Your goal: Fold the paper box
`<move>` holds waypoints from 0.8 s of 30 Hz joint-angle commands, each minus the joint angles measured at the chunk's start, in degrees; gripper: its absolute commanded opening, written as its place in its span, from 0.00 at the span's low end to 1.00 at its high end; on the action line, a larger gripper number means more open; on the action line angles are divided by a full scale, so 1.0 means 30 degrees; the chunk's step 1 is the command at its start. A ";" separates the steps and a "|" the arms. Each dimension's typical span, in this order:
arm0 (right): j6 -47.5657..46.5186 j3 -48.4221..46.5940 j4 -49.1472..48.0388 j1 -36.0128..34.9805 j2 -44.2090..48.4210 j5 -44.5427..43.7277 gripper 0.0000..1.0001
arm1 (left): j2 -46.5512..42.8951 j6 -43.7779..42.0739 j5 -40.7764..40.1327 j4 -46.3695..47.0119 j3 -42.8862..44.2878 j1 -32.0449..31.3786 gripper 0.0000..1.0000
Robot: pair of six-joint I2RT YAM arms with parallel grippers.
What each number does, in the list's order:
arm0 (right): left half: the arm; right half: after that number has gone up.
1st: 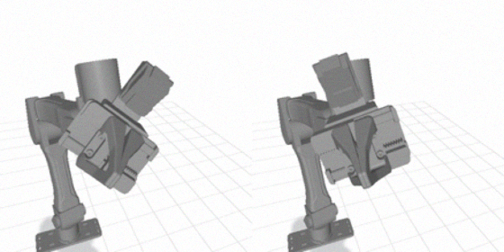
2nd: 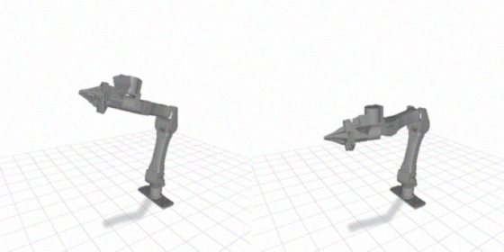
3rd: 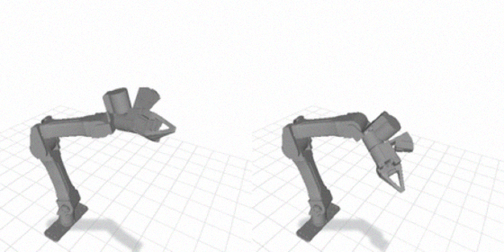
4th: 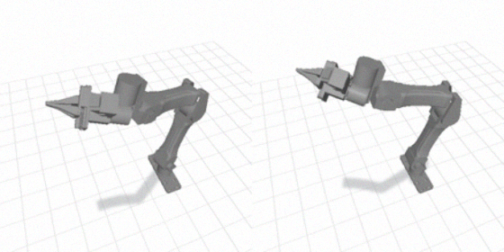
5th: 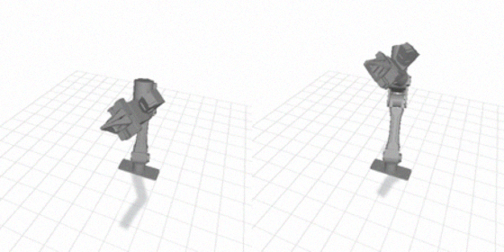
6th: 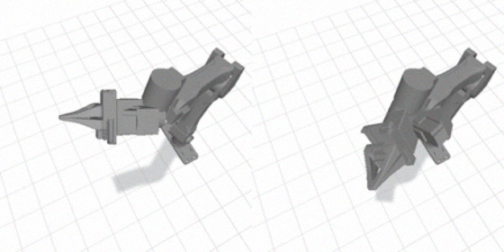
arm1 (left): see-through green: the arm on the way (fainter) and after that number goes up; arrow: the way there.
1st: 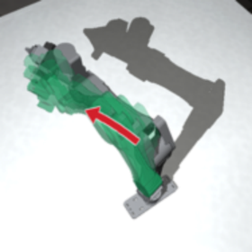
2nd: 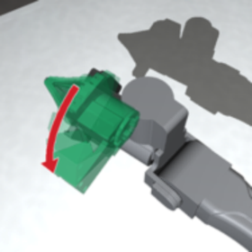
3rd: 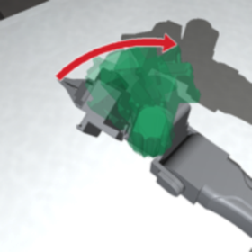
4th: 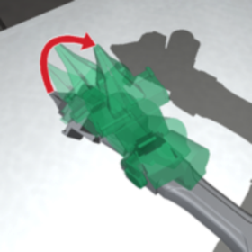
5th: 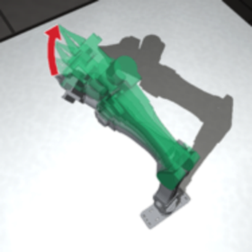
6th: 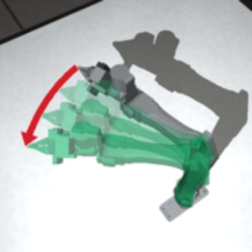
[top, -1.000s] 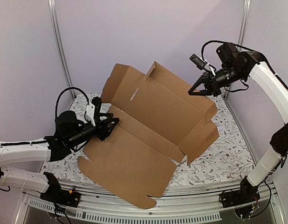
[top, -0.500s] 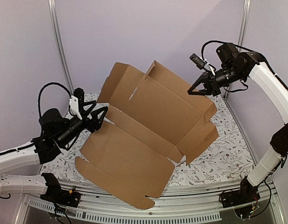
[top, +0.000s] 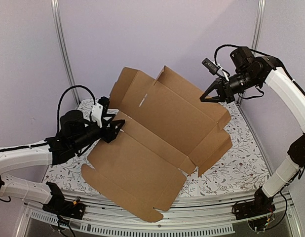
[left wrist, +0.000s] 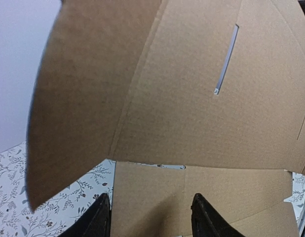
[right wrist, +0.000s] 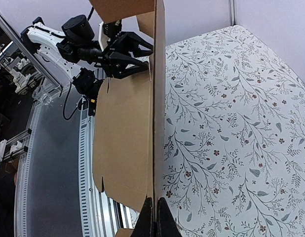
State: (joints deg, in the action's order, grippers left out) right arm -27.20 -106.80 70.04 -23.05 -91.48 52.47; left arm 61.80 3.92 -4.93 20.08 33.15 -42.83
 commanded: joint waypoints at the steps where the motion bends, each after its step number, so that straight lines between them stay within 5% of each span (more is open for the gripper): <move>1: 0.0449 0.0211 -0.0794 0.0040 0.0525 0.0451 0.00 | -0.0354 -0.0136 0.1484 -0.0012 0.0186 -0.0063 0.49; 10: 0.1465 0.0392 -0.1574 0.0040 0.0377 0.0407 0.00 | 0.0028 -0.0251 0.3669 -0.0101 0.0396 -0.0637 0.28; 24: 0.1859 0.0720 -0.1874 0.0019 0.0688 0.0718 0.00 | 0.4302 -0.1170 0.1803 -0.0863 0.2205 -0.2880 0.36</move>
State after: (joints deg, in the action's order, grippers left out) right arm -22.31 -105.23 67.66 -22.74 -91.09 51.13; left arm 70.78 2.11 2.42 19.29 38.04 -48.84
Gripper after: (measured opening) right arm 0.013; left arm 0.359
